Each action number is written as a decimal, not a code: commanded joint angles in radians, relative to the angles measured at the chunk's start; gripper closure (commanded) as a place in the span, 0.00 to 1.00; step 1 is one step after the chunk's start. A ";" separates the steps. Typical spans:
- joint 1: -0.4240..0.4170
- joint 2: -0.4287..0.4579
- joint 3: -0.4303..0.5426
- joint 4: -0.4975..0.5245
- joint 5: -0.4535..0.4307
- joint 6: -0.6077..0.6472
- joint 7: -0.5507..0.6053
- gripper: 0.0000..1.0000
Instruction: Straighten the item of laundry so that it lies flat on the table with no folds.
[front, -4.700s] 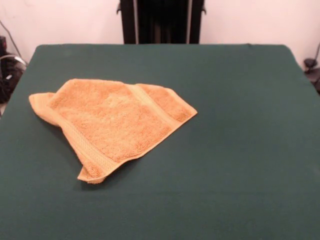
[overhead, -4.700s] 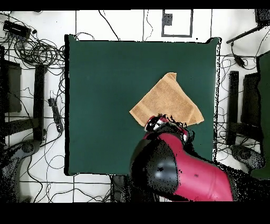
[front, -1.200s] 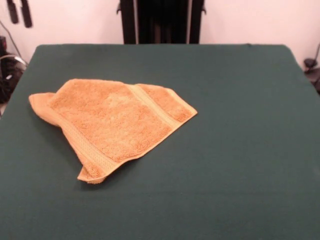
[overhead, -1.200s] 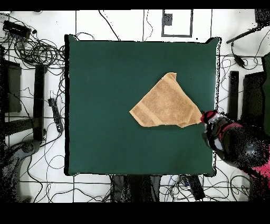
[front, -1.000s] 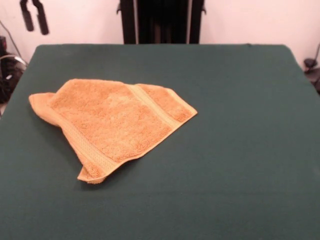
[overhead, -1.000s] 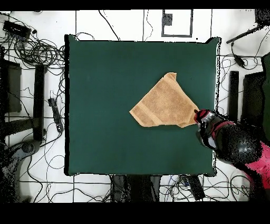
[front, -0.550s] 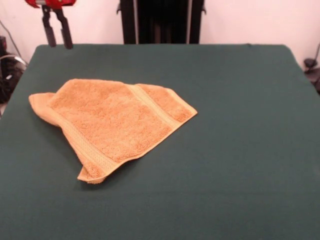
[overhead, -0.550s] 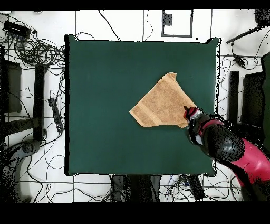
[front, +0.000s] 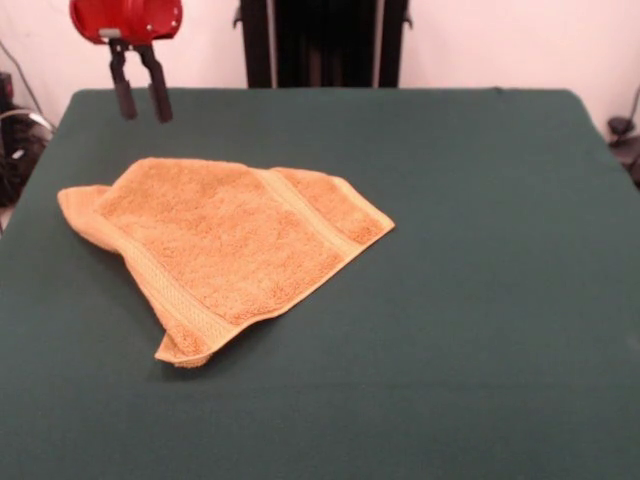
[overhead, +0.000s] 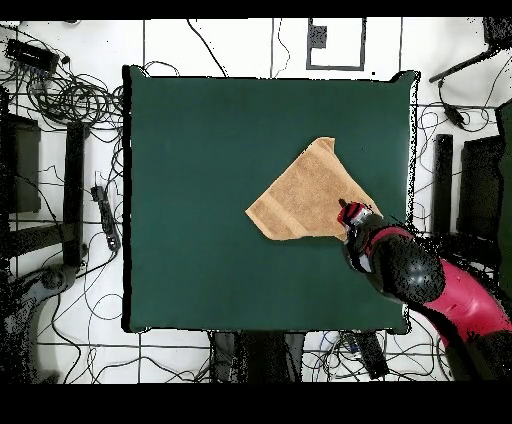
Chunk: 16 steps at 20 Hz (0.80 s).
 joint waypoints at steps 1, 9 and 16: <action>0.050 0.043 0.065 0.028 -0.030 -0.046 0.058 0.00; 0.078 0.076 0.037 0.019 -0.013 -0.115 0.111 0.00; 0.141 -0.008 0.006 -0.075 0.034 0.051 0.080 0.00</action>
